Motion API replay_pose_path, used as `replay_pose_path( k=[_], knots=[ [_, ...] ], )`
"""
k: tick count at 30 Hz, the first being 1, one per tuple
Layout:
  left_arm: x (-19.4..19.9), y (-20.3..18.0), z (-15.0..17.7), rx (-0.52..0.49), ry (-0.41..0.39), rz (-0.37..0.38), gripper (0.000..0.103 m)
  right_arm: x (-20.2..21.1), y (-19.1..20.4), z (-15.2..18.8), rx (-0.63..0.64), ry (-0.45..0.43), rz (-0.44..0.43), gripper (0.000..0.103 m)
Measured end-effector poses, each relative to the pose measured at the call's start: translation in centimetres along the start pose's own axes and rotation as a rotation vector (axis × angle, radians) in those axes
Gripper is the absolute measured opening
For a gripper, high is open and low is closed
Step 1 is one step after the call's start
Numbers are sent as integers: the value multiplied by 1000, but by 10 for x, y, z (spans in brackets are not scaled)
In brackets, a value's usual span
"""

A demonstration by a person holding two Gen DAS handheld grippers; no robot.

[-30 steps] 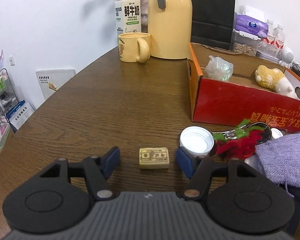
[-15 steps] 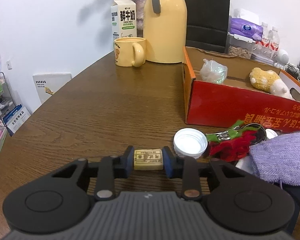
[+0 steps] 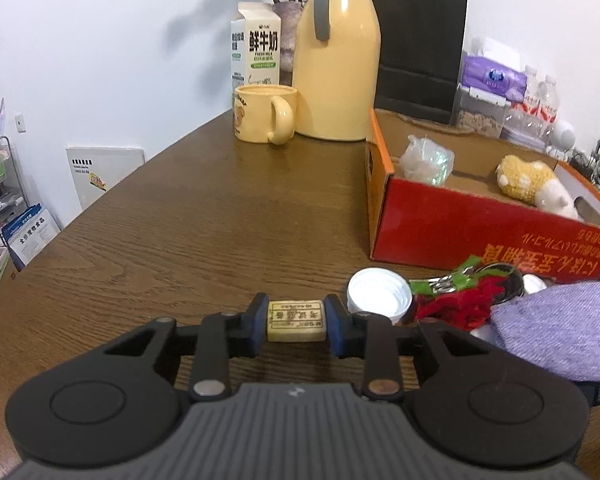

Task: Organize objects
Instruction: 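Drop the yellow block into the box with the left tool while the right tool drops the white cap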

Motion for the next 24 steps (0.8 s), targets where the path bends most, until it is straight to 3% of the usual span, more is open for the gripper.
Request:
replay_pose_path(
  k=[6,13,18,24],
  knots=[
    [21,-1,-14,27,-49,35,31,25,5,-16,9,-63,-32,38],
    [54,-33,-56,-20,-184,129,31,46,28,-58,63,-167,-97,38],
    [59,-63,-90,-67,-259,173,31,35,44,-87,86,-194,-111,38],
    [35,-93,-122,-68,-272,225,31,0,59,-116,73,-176,-115,38]
  ],
)
Point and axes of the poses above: each gripper's, at about its wrist camera, not at the fingertips, and x roughly against the way its jaws point, y to its left, z to its underside, the point moved 5 cm from there along -x, roughly the way its jaws point, and after that the axes turned 2 degrees about -x, right-handed, at the moved point
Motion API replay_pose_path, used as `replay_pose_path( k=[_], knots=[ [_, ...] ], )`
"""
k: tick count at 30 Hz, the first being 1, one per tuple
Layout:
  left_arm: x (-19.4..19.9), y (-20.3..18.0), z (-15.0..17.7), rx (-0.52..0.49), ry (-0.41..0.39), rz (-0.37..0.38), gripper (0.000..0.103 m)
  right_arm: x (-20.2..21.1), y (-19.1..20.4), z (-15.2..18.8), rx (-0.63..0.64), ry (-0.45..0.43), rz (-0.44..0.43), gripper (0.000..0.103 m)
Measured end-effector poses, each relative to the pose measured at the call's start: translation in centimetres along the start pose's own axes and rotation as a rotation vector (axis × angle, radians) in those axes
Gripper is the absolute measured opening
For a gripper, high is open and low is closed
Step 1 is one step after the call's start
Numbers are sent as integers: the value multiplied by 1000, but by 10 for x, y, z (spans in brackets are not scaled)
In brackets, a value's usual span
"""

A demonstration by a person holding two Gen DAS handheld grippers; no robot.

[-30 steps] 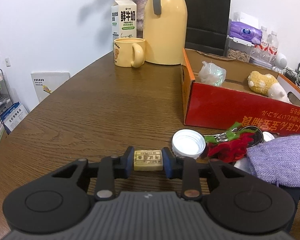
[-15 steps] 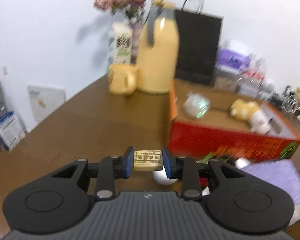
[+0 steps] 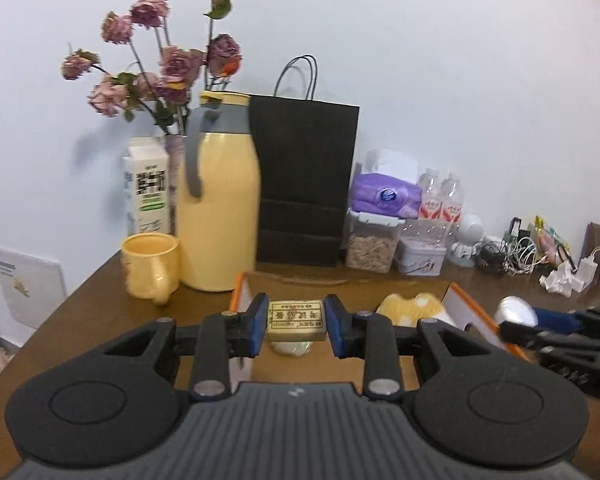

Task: Organize objects
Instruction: 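Drop the yellow block into the box with the left tool while the right tool drops the white cap, then move the right tool to the white plastic container and grasp it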

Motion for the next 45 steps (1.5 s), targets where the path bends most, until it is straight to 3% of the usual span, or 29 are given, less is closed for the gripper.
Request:
replay_pose_path(
  k=[5,8,12,18,25,27,28,30,33,35,39,45],
  knots=[
    [-44,-8,-7,13,29,0,31,-46,1,0,-30,59,20,38],
    [-71,-1,-3,31,59,-44,31,-65,-2,12,-38,84,39,38],
    [-96,11,15,31,149,-54,31,-82,-6,30,-36,138,43,38],
    [-110,-2,36,-46,226,-32,31,-87,-6,42,-32,184,53,38],
    [-110,-6,47,-59,248,-41,32,-86,-4,44,-32,187,44,39],
    [-107,-6,46,-61,235,-42,36,-84,-4,44,-37,183,45,42],
    [-105,-6,46,-64,227,-42,45,-83,-3,44,-37,182,43,46],
    [-100,-8,43,-70,200,-52,60,-79,-2,42,-29,164,48,70],
    [-92,-10,38,-72,154,-48,79,-72,-1,39,-23,133,55,82],
    [-85,-11,34,-72,119,-50,99,-69,-1,37,-29,120,53,90],
    [-76,-11,28,-61,70,-54,103,-67,-4,37,-43,104,61,102],
    [-74,-10,26,-46,67,-54,103,-67,-5,38,-45,106,67,103]
  ],
)
Point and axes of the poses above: each gripper's, at about its wrist camera, not at the fingertips, and x roughly against the way its jaws point, y to its left, z to its underside, the point moved 5 cm from there along -x, roughly the way its jaws point, and after that the axes turned 2 degrees about -x, right-handed, at the moved point
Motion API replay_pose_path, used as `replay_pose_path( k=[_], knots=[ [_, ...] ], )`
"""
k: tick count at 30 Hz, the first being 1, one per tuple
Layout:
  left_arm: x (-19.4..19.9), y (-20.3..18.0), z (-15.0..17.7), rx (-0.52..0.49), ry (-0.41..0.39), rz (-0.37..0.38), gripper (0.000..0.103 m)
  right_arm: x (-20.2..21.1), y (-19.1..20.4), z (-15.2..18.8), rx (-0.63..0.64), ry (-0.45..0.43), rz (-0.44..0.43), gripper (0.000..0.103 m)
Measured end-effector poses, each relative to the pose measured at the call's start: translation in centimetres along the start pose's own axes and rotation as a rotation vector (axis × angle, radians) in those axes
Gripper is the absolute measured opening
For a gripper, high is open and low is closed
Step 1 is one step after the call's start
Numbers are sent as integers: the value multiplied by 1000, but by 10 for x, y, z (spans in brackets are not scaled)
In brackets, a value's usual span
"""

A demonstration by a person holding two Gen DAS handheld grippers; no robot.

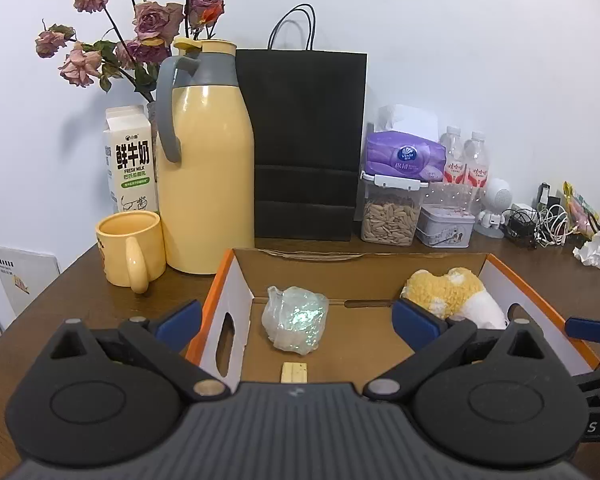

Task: Organize objects
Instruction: 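Move the right tool to the white plastic container and grasp it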

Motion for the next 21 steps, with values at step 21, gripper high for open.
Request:
replay_pose_path(
  k=[21],
  knots=[
    [101,35,-1,26,-103,-36,103,88,-6,-5,-5,-104,-33,103]
  ],
)
Point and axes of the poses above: each gripper's, at about its wrist camera, not at the fingertips, and x roughly against the way its jaws point, y to its left, z to its underside, the point moved 5 cm from there along -x, roughly the way its jaws point, and after that the axes turned 2 degrees about -x, right-handed, at the moved point
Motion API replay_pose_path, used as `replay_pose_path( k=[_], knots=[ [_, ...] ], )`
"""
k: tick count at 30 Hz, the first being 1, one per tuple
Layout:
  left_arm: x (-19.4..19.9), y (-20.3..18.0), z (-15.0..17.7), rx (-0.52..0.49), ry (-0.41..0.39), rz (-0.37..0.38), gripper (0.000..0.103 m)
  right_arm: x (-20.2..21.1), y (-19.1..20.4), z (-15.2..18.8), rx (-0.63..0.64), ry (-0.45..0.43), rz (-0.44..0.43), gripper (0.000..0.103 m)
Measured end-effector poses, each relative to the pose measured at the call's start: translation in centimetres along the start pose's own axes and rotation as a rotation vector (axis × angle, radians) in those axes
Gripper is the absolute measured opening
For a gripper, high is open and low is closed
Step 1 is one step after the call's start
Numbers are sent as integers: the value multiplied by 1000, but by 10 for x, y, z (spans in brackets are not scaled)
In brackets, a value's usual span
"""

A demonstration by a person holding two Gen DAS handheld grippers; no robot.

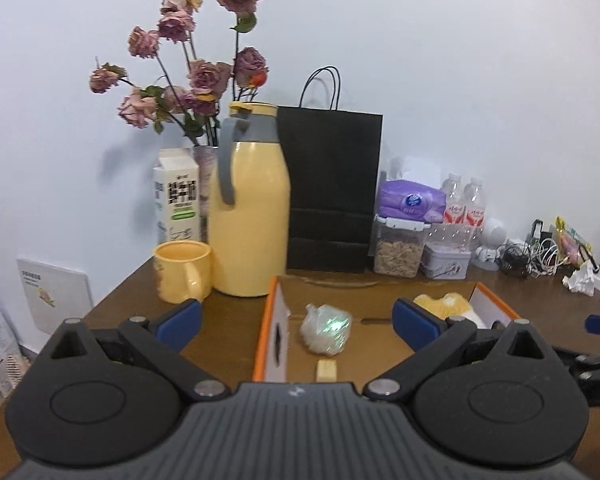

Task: Organize objects
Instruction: 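Move the right tool to the white plastic container and grasp it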

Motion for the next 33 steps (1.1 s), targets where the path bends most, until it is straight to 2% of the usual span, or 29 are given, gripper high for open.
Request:
replay_pose_path(
  k=[9,20,29,33],
  knots=[
    [40,24,29,8,41,-30,103,40,0,31,5,43,9,103],
    [62,36,76,13,127,-56,103,64,-3,76,-15,113,-2,103],
    [66,38,79,35,141,-63,103,69,-9,92,-15,142,-27,103],
    [68,41,80,42,145,-78,103,67,-6,94,5,160,-80,103]
  ],
)
Point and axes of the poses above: each gripper's, at about its wrist camera, not at the fingertips, and x roughly against the way its jaws point, y to its left, z to its underside, the point moved 5 cm from there along -x, roughly the way its jaws point, and after that the axes turned 2 degrees about -x, right-handed, at the moved point
